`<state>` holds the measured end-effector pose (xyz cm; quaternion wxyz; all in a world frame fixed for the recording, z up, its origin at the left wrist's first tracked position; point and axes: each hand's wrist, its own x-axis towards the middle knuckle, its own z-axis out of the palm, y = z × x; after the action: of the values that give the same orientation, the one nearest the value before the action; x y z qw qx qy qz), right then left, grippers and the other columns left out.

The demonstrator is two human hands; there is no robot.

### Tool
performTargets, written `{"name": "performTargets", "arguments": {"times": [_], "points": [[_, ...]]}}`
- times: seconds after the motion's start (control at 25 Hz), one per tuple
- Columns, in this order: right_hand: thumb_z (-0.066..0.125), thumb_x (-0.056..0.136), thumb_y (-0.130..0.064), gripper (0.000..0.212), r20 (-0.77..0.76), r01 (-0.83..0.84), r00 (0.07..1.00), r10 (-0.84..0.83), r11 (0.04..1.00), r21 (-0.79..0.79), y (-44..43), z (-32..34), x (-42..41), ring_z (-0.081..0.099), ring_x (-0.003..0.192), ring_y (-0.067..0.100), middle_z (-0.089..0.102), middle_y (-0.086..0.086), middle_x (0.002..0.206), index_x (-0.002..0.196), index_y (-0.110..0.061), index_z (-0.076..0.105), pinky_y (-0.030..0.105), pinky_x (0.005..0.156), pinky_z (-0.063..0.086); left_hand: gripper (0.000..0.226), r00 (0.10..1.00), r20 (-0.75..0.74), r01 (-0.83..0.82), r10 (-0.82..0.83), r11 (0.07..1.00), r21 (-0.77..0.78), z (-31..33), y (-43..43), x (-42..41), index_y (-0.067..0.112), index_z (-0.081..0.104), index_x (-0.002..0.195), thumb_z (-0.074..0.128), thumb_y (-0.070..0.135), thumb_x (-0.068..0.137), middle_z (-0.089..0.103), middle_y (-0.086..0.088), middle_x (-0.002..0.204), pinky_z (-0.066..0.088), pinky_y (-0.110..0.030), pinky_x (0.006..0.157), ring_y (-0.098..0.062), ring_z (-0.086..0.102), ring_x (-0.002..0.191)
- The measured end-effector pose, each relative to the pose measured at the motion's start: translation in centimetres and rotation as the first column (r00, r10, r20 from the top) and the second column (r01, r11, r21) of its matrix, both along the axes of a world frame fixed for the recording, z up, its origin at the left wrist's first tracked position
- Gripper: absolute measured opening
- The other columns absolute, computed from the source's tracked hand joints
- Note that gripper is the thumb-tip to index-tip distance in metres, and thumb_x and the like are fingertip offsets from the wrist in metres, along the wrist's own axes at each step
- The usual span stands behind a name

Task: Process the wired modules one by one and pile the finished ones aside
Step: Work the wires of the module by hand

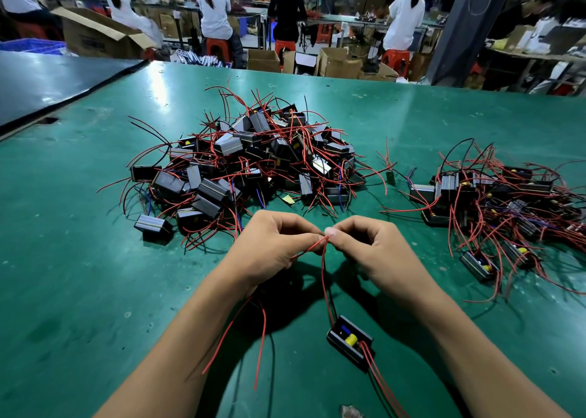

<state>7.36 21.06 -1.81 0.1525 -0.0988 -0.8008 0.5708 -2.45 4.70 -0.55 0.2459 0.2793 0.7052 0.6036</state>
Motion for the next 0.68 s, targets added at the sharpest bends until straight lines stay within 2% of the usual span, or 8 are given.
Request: {"name": "performTargets", "arguments": {"times": [0.04,0.12,0.28,0.44,0.52,0.6,0.68], "points": [[0.074,0.089,-0.024,0.005,-0.045,0.001,0.999,-0.001,1.000,0.008,-0.1,0.1,0.1,0.044,0.052,0.005,0.058,-0.008,0.063,0.087,-0.020,0.074,0.015,0.050,0.037,0.005,1.000,0.012,-0.011,0.011,1.000,0.010,0.0,0.0,0.0,0.007,0.077,0.082,0.075,0.011,0.083,0.073,-0.005,0.070,0.032,-0.012,0.044,-0.001,0.044,0.044],[0.076,0.087,-0.013,0.016,-0.132,-0.008,0.991,0.018,0.997,0.073,-0.1,0.1,0.2,0.052,0.057,0.008,0.068,-0.008,0.079,0.097,-0.027,0.075,0.019,0.055,0.044,0.005,0.999,0.043,-0.022,0.021,1.000,0.016,0.0,0.1,0.1,0.007,0.077,0.081,0.075,0.011,0.084,0.074,-0.005,0.072,0.031,-0.012,0.043,-0.003,0.044,0.044],[0.079,0.083,-0.007,0.029,-0.240,0.009,0.966,0.096,0.916,0.402,0.3,-0.1,0.1,0.065,0.079,0.014,0.071,-0.009,0.099,0.109,-0.020,0.077,0.018,0.070,0.050,0.005,0.997,0.080,-0.022,0.020,1.000,0.019,0.0,-0.1,0.2,0.012,0.078,0.078,0.076,0.014,0.082,0.073,-0.011,0.073,0.025,-0.019,0.043,-0.012,0.033,0.049],[0.077,0.086,-0.014,0.019,-0.288,0.055,0.951,0.112,0.856,0.513,0.8,-0.5,0.1,0.066,0.079,0.013,0.070,-0.008,0.095,0.105,-0.016,0.079,0.019,0.069,0.050,0.005,0.997,0.080,-0.003,0.001,1.000,0.023,0.1,-0.2,0.1,0.013,0.078,0.079,0.075,0.013,0.083,0.074,-0.011,0.075,0.028,-0.018,0.042,-0.011,0.035,0.049],[0.075,0.088,-0.019,0.013,-0.279,0.041,0.954,0.114,0.867,0.496,1.0,-0.2,0.1,0.066,0.077,0.013,0.070,-0.008,0.091,0.100,-0.018,0.079,0.020,0.067,0.049,0.004,0.996,0.092,-0.005,0.002,1.000,0.025,0.2,-0.2,0.1,0.010,0.078,0.081,0.075,0.012,0.083,0.074,-0.011,0.075,0.027,-0.018,0.042,-0.013,0.035,0.049],[0.074,0.090,-0.021,0.007,-0.266,0.038,0.958,0.106,0.874,0.484,0.8,0.0,0.2,0.064,0.076,0.010,0.069,-0.012,0.087,0.094,-0.021,0.079,0.015,0.067,0.045,0.004,0.997,0.082,-0.005,0.003,1.000,0.025,0.2,-0.2,0.1,0.008,0.077,0.083,0.075,0.012,0.083,0.075,-0.010,0.075,0.029,-0.019,0.045,-0.013,0.038,0.051],[0.072,0.091,-0.021,0.007,-0.231,0.048,0.971,0.062,0.896,0.441,0.4,0.1,0.2,0.059,0.070,0.003,0.065,-0.017,0.077,0.086,-0.025,0.075,0.010,0.063,0.039,0.003,0.999,0.034,-0.004,0.003,1.000,0.017,0.3,-0.2,0.2,0.008,0.077,0.083,0.076,0.011,0.083,0.075,-0.009,0.076,0.037,-0.023,0.053,-0.015,0.048,0.058]]}}
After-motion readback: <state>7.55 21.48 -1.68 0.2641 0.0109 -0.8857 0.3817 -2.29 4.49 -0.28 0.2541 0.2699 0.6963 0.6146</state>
